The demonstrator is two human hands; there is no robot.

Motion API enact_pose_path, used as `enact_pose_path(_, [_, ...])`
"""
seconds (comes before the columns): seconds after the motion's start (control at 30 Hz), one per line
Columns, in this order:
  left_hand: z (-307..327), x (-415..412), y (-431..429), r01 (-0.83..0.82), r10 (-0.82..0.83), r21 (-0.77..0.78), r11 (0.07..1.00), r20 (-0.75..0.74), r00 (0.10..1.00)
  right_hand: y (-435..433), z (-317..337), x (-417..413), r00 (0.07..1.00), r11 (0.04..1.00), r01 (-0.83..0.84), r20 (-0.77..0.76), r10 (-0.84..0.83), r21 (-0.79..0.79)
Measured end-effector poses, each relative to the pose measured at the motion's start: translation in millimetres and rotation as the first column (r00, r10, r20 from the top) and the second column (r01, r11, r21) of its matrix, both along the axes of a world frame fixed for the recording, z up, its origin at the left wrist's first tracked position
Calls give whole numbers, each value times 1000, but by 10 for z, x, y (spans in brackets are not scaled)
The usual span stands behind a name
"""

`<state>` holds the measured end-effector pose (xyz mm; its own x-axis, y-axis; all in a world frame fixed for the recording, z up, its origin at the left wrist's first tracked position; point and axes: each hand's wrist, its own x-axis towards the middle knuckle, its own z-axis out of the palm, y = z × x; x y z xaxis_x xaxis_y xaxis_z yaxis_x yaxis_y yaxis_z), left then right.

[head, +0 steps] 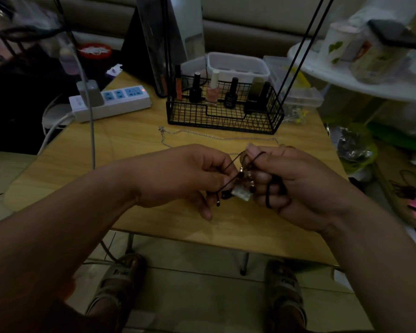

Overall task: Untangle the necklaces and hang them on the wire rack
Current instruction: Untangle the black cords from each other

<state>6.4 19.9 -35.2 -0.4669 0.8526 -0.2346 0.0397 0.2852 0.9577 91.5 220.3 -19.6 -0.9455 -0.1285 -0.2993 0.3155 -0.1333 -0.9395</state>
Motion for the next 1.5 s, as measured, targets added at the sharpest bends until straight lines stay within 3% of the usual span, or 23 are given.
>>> enact_pose_path(0.13, [-59,75,71,-146,152,44,988,-182,972,-59,-40,-20,988,968,150,76,-138,-201])
enact_pose_path(0.27, [-108,76,138,-367,379,171,914,-47,924,-68,-29,-21,985,898,154,139,-105,-412])
enact_pose_path(0.53, [-189,163,192,-283,325,188,941,-257,910,-100,-63,-47,977,706,198,197,-83,-680])
enact_pose_path(0.63, [-181,164,175,-311,348,206,928,-179,920,-108,-51,-39,951,710,299,264,-162,-637])
enact_pose_path(0.77, [-201,198,173,-353,352,216,910,43,935,-123,-98,-31,878,716,466,371,-302,-520])
enact_pose_path(0.9, [-206,208,186,-388,346,220,895,208,915,-146,-122,-34,838,708,528,423,-345,-469])
enact_pose_path(1.1, [-195,207,201,-367,311,224,903,250,917,-172,-126,-35,814,718,562,427,-393,-410])
enact_pose_path(1.5, [-197,252,221,-307,289,275,911,104,952,-206,-96,-38,794,707,598,399,-458,-379])
